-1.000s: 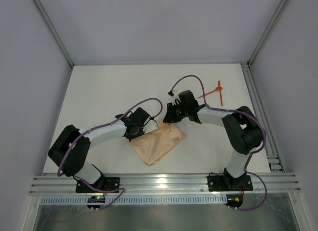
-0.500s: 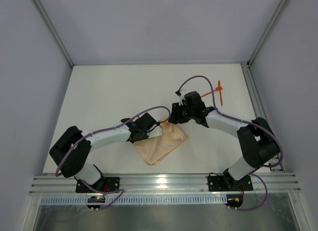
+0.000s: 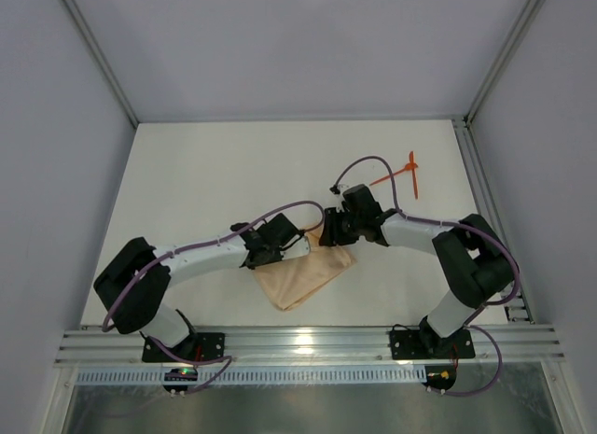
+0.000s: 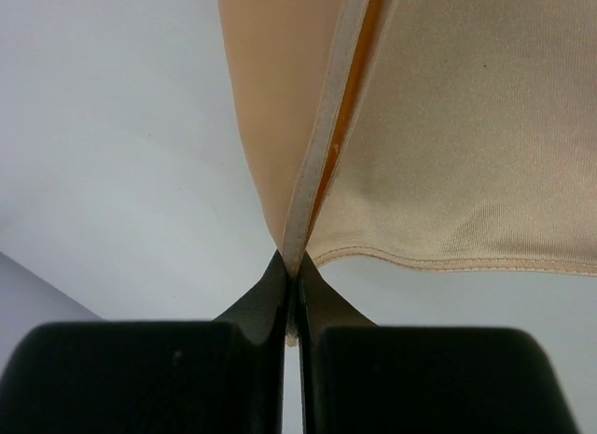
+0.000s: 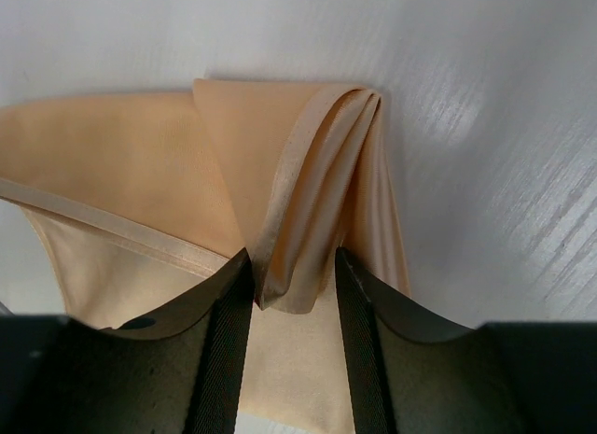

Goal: Fold the napkin into a case and place the utensils inside
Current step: Fold the lower triangle-folded napkin at the center of the board.

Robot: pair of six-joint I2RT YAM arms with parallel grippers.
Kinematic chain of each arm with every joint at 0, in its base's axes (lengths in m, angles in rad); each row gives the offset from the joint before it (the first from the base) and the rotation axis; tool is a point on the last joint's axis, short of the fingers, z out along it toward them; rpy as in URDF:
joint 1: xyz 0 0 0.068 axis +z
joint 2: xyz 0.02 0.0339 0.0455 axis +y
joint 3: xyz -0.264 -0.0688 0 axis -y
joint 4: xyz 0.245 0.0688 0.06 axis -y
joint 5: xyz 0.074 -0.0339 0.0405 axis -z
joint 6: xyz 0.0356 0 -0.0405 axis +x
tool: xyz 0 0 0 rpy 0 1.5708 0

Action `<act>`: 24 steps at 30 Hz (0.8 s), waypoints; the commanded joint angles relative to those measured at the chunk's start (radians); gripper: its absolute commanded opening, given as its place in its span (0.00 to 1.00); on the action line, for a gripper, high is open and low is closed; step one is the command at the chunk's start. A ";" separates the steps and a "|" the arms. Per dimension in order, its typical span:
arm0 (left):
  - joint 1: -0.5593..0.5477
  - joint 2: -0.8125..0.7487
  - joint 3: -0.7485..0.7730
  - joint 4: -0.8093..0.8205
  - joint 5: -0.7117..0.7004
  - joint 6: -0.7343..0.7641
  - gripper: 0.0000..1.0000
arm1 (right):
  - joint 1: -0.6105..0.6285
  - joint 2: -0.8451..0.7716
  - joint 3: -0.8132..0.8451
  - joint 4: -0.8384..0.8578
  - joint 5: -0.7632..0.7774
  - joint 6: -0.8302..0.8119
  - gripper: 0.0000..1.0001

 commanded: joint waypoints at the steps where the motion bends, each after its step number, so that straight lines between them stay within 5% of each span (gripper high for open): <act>1: -0.008 -0.004 0.041 -0.019 -0.006 -0.032 0.00 | 0.005 -0.016 -0.011 0.014 0.043 0.017 0.44; 7: -0.020 -0.004 0.046 -0.026 -0.015 -0.043 0.00 | 0.014 -0.001 -0.013 0.026 -0.004 0.025 0.39; 11: -0.022 -0.001 0.061 -0.029 -0.016 -0.052 0.00 | 0.015 0.002 -0.022 0.048 -0.015 0.042 0.15; 14: -0.022 -0.003 0.076 -0.042 -0.018 -0.058 0.00 | 0.015 -0.018 -0.019 0.053 -0.012 0.045 0.07; 24: -0.058 -0.021 0.089 -0.173 -0.012 -0.043 0.02 | 0.012 -0.036 0.085 -0.078 -0.014 -0.021 0.03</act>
